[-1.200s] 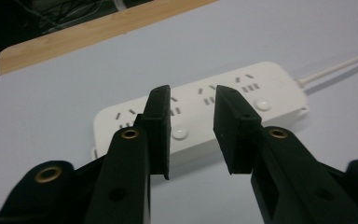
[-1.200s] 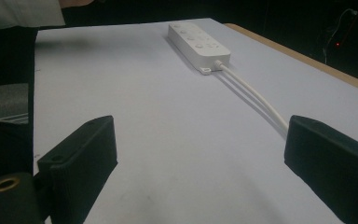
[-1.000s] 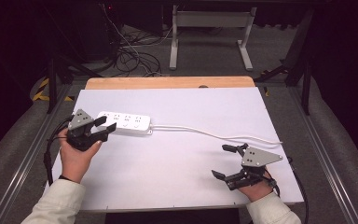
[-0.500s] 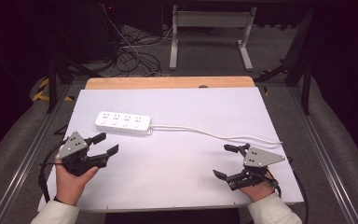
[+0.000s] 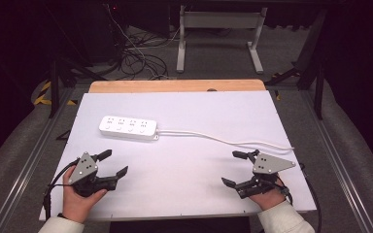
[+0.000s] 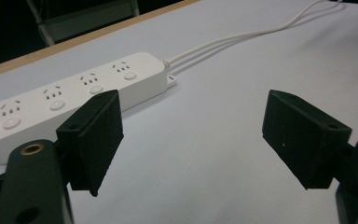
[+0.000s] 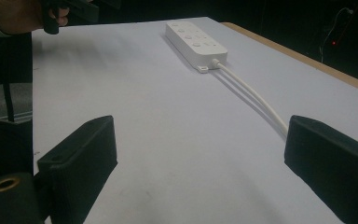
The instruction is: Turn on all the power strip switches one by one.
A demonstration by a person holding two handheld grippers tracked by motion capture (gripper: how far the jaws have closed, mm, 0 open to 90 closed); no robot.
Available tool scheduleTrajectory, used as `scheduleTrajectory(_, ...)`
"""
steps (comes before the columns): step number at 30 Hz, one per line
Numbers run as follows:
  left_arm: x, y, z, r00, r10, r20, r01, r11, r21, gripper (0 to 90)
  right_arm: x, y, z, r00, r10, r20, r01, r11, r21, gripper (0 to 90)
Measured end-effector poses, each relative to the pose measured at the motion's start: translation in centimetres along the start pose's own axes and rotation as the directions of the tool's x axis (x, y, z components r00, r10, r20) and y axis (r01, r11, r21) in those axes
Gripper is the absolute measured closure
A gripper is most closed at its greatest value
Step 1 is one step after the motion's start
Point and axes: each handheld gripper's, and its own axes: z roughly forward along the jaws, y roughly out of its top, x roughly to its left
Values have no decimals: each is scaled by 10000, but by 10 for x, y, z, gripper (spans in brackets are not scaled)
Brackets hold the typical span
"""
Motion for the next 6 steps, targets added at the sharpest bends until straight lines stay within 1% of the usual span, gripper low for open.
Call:
scheduleTrajectory(3, 2, 1, 1, 9984, -450, 350, 444, 9989, 179, 223, 0, 0, 1, 10000, 44, -45, -44, 10000, 32, 92)
scheduleTrajectory(4, 2, 2, 2, 9955, -780, 537, 771, 9968, 197, 225, 0, 0, 1, 10000, 76, -60, -76, 10000, 53, 92)
scheduleTrajectory(6, 2, 2, 2, 9904, -1104, 827, 1086, 9937, 264, 225, -1, 0, 1, 9998, 166, -111, -165, 9998, 68, 92)
